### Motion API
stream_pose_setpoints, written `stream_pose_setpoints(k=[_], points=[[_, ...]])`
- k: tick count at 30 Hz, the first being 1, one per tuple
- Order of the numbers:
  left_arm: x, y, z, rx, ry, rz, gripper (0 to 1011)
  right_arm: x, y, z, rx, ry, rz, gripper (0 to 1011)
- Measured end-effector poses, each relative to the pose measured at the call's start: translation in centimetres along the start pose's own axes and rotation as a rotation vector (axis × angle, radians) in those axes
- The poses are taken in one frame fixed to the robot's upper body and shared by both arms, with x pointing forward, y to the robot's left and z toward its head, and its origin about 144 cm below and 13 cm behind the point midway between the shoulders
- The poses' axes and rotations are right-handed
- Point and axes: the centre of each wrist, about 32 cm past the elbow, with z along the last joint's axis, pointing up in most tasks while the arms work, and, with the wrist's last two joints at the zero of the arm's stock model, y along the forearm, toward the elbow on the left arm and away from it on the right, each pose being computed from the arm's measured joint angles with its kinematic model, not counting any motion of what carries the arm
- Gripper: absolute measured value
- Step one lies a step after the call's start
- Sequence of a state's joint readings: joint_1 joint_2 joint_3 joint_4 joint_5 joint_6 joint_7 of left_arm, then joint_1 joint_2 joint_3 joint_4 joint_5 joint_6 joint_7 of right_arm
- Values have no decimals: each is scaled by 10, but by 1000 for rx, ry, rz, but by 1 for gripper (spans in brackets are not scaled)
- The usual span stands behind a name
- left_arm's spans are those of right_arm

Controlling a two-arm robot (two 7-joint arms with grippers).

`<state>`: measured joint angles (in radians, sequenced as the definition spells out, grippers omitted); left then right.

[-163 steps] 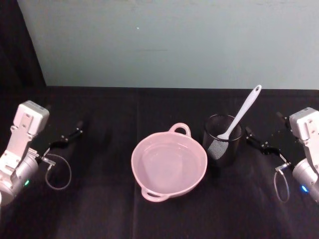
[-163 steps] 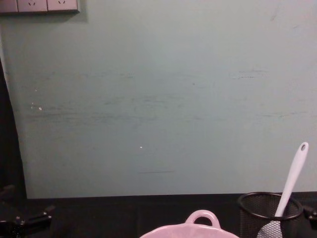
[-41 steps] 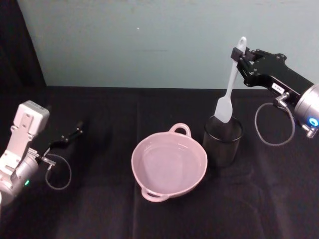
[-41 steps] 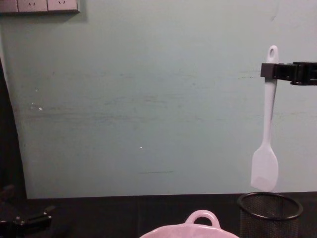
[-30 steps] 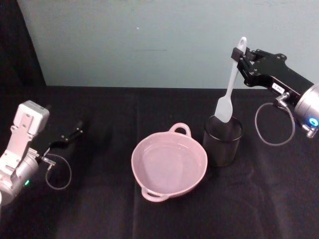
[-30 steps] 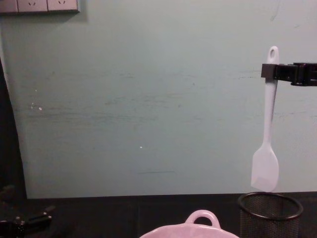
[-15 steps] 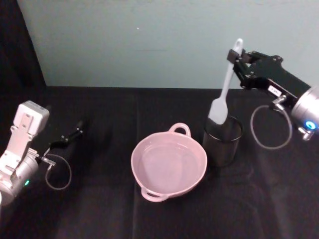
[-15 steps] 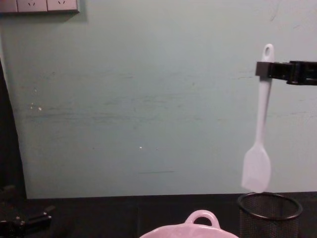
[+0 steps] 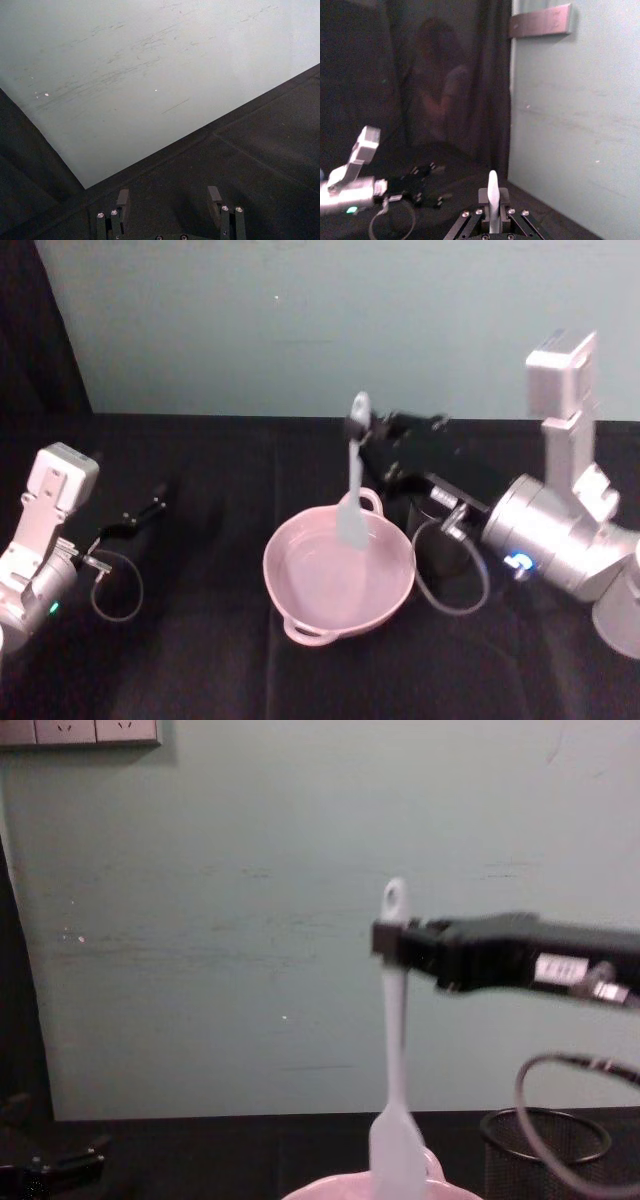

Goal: Use the one hand to pick up the spoon and stir the clear water in the bowl.

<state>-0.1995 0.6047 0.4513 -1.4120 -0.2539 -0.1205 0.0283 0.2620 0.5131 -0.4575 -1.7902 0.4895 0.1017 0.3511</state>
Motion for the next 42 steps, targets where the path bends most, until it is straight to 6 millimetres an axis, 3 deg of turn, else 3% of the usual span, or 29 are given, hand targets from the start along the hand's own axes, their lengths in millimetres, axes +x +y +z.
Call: stream_pose_setpoints(k=[10, 20, 30, 42], points=[[0, 0, 0, 0, 0, 0, 1005, -26, 3, -32, -21, 3, 35, 118], [0, 0, 0, 0, 0, 0, 1005, -33, 17, -53, -1, 47, 31, 118], [0, 0, 0, 0, 0, 0, 1005, -20, 31, -69, 23, 66, -42, 118], [0, 0, 0, 0, 0, 0, 1005, 2, 13, -71, 36, 42, -132, 118]])
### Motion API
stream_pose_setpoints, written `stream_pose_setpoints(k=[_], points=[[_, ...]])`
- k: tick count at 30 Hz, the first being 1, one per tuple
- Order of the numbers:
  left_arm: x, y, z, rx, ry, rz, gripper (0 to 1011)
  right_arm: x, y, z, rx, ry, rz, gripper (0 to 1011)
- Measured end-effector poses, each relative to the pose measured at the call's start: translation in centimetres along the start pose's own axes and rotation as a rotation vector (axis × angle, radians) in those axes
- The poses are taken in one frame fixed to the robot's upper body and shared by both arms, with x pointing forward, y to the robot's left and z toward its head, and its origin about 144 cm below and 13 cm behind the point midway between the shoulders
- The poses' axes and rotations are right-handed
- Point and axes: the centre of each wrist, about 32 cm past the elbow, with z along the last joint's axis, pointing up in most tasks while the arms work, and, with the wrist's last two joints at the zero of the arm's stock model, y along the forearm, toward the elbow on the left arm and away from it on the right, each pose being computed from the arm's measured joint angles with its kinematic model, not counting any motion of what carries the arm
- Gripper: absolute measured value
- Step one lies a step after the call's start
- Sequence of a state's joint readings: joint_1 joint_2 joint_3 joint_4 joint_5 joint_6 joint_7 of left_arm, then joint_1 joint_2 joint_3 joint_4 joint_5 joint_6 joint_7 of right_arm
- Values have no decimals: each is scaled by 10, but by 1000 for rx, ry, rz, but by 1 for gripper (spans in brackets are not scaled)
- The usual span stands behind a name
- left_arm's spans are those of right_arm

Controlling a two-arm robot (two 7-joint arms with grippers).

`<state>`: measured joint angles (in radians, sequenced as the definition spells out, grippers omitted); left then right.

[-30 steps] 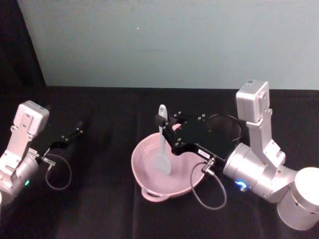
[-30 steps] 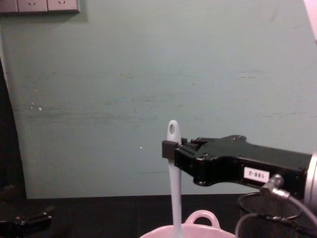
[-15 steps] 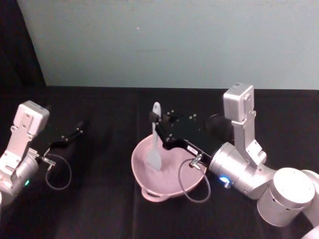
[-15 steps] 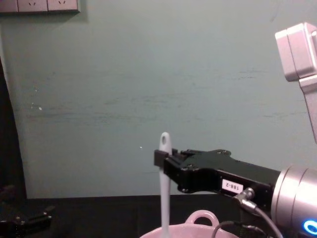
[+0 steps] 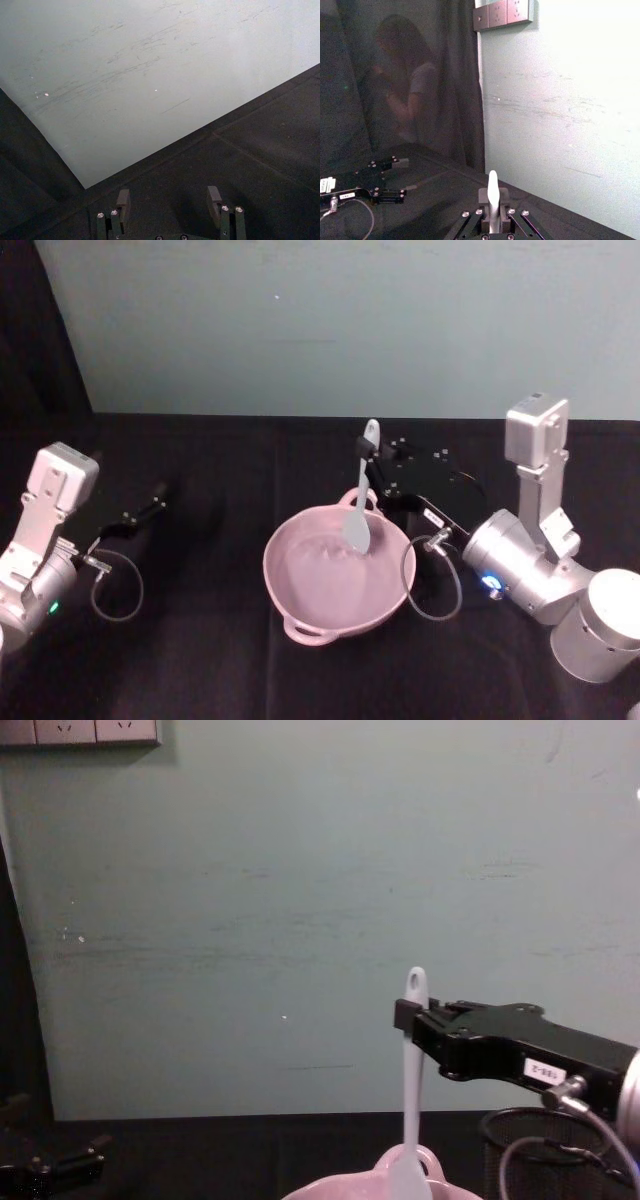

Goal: Use the one hand to pick up the spoon and stir the clear water in the bowl.

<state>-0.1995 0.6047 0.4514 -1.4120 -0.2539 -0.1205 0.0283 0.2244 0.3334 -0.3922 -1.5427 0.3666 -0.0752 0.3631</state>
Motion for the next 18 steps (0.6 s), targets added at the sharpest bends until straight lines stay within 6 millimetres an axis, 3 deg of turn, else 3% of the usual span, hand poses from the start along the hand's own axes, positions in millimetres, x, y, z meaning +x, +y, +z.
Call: stream_pose_setpoints(k=[10, 18], points=[[0, 0, 0, 0, 0, 0, 1005, -5, -18, 6, -7, -16, 24, 118], [0, 0, 0, 0, 0, 0, 1005, -24, -19, 10, -9, -17, 104, 118]])
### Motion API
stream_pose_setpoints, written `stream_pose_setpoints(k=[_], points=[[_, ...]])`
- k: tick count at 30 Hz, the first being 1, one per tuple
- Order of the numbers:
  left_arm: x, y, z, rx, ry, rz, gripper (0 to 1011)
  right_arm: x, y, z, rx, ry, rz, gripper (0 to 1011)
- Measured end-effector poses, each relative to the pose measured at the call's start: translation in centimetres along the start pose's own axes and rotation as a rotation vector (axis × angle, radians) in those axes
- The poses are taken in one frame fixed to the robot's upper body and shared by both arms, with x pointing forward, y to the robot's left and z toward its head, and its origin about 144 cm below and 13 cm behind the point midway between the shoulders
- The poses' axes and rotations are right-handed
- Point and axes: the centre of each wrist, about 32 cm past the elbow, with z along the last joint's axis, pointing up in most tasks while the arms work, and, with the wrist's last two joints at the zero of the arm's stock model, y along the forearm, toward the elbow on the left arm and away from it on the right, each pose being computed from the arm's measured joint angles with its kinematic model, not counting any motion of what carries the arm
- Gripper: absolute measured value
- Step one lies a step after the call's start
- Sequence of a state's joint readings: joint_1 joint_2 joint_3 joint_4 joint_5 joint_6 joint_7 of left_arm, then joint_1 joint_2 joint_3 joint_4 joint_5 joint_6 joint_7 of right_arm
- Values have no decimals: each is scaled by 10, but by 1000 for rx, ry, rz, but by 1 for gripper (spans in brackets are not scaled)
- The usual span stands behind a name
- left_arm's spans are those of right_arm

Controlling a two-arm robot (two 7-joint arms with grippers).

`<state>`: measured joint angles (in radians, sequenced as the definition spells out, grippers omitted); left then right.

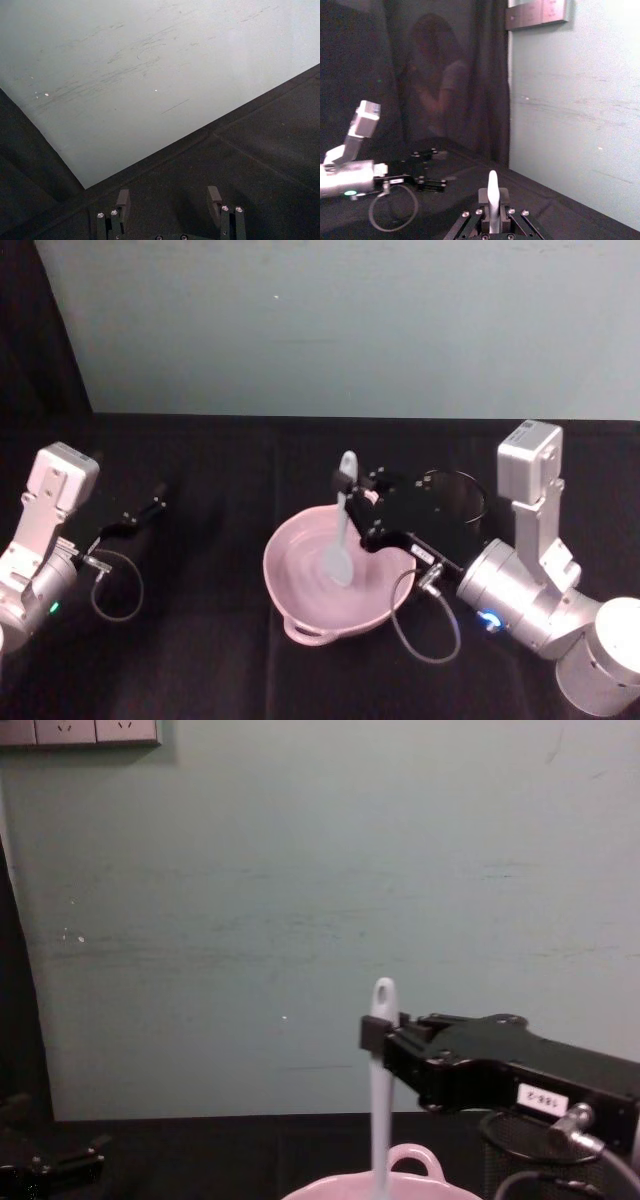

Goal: Use the one hand to pick up the spoon and stir the clear water in the bowl.

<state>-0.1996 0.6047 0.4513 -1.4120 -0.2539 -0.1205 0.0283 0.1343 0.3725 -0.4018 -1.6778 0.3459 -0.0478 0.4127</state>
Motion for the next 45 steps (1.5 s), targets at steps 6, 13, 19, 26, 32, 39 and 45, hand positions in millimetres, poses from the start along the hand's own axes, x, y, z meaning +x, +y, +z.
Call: stream_pose_setpoints(k=[6, 13, 19, 26, 32, 39, 45], points=[[0, 0, 0, 0, 0, 0, 1005, -9, 8, 0, 6, 4, 36, 118], [0, 0, 0, 0, 0, 0, 1005, -9, 22, -7, 13, 22, 35, 118], [0, 0, 0, 0, 0, 0, 1005, 0, 31, -16, 14, 26, -6, 118], [0, 0, 0, 0, 0, 0, 1005, 16, 27, -18, 11, 7, -63, 118], [0, 0, 0, 0, 0, 0, 1005, 26, 15, -13, 10, -19, -105, 118], [0, 0, 0, 0, 0, 0, 1005, 24, 0, -9, -4, -49, -98, 118], [0, 0, 0, 0, 0, 0, 1005, 14, -4, -5, -9, -66, -61, 118]])
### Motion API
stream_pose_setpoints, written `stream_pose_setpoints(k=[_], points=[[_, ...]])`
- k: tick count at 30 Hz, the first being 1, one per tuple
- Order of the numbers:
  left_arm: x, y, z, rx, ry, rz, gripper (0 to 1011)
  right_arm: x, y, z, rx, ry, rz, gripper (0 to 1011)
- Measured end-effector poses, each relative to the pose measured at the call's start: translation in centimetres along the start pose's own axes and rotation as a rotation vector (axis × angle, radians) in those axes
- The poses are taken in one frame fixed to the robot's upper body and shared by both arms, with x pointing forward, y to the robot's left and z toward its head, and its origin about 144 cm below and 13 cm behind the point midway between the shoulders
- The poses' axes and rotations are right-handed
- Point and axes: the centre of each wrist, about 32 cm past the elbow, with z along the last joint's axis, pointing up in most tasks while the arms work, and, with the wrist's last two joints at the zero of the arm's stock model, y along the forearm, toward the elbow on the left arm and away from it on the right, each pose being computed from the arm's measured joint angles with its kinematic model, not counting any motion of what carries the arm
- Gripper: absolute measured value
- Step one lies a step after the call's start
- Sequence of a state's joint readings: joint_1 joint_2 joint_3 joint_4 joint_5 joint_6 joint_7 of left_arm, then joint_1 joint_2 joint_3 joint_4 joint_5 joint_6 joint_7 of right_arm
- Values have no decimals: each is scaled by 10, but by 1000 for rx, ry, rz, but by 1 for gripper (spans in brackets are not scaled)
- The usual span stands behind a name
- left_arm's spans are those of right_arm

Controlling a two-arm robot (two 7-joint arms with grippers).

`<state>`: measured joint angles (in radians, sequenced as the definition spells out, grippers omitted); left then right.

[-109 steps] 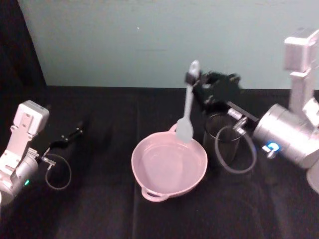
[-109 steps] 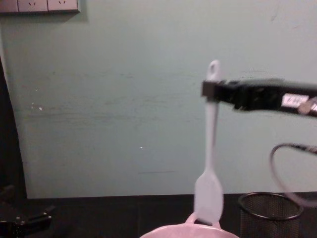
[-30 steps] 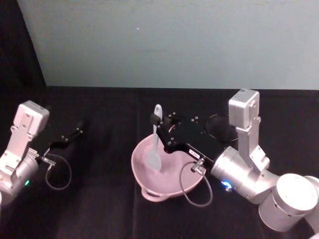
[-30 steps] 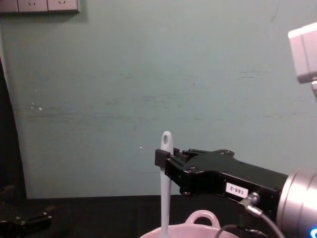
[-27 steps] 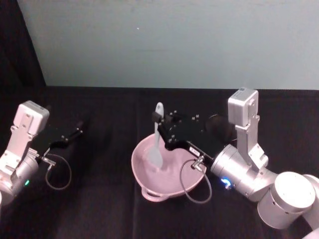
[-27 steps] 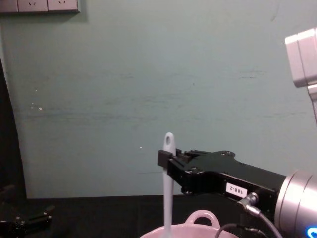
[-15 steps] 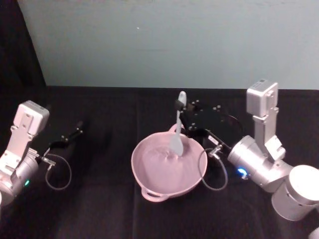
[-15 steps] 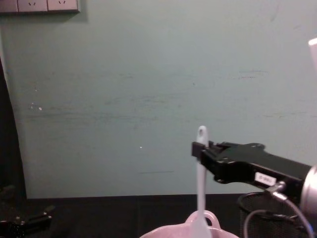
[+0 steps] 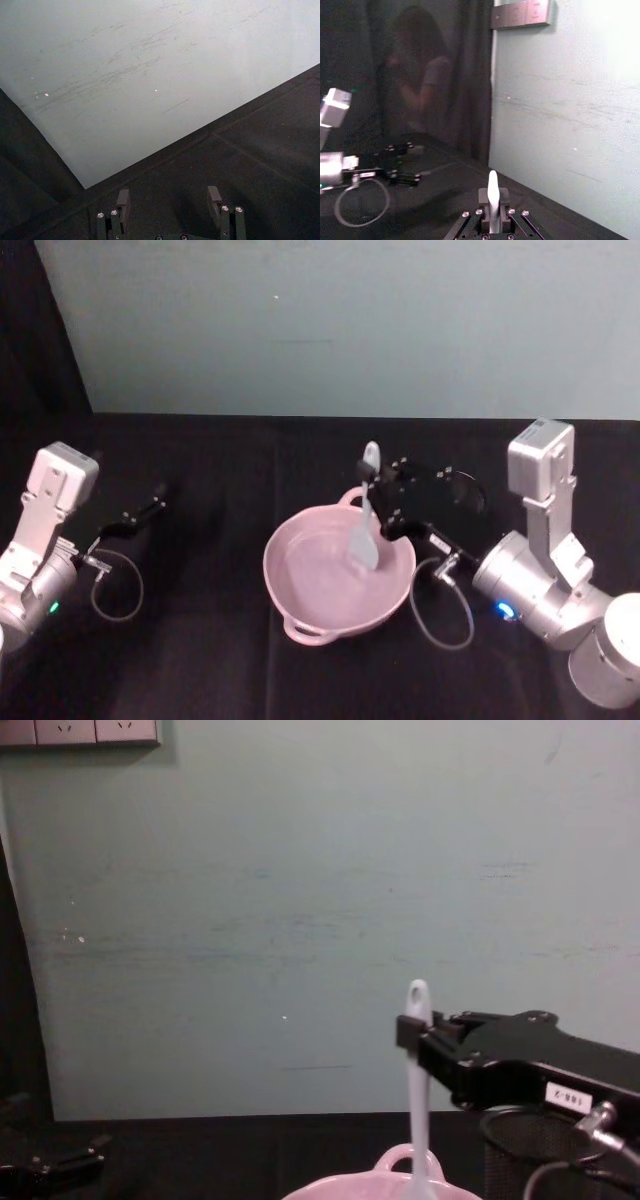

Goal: Use the one hand to pick up the spoon and stir the clear water in the bowl.

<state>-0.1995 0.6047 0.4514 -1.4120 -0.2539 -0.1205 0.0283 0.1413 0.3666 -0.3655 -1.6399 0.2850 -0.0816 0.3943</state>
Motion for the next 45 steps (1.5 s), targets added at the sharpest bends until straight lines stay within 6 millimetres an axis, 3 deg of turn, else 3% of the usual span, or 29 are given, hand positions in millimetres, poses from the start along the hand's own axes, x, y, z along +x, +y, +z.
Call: stream_pose_setpoints(k=[11, 18, 29, 38, 45], points=[[0, 0, 0, 0, 0, 0, 1005, -32, 7, 1, 17, 20, 90, 118], [0, 0, 0, 0, 0, 0, 1005, -37, 18, -5, 31, 51, 96, 118], [0, 0, 0, 0, 0, 0, 1005, -25, 30, -19, 44, 94, 0, 118], [0, 0, 0, 0, 0, 0, 1005, -4, 16, -20, 46, 81, -122, 118], [0, 0, 0, 0, 0, 0, 1005, -1, 6, -15, 43, 55, -126, 118]])
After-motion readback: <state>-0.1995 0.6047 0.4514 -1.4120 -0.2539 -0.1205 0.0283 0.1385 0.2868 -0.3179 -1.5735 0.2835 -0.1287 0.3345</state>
